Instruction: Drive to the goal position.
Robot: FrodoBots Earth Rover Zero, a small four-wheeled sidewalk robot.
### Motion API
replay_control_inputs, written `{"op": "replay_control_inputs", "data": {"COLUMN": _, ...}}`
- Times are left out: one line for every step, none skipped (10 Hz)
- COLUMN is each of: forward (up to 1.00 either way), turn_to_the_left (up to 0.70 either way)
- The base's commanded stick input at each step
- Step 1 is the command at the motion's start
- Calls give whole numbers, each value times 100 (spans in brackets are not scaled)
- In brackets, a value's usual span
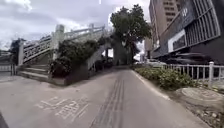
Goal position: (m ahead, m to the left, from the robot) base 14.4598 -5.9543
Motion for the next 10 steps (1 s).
{"op": "replay_control_inputs", "data": {"forward": 45, "turn_to_the_left": 0}}
{"op": "replay_control_inputs", "data": {"forward": 45, "turn_to_the_left": 0}}
{"op": "replay_control_inputs", "data": {"forward": 45, "turn_to_the_left": 0}}
{"op": "replay_control_inputs", "data": {"forward": 45, "turn_to_the_left": 0}}
{"op": "replay_control_inputs", "data": {"forward": 45, "turn_to_the_left": 0}}
{"op": "replay_control_inputs", "data": {"forward": 45, "turn_to_the_left": 0}}
{"op": "replay_control_inputs", "data": {"forward": 45, "turn_to_the_left": 0}}
{"op": "replay_control_inputs", "data": {"forward": 45, "turn_to_the_left": 0}}
{"op": "replay_control_inputs", "data": {"forward": 45, "turn_to_the_left": 0}}
{"op": "replay_control_inputs", "data": {"forward": 45, "turn_to_the_left": 0}}
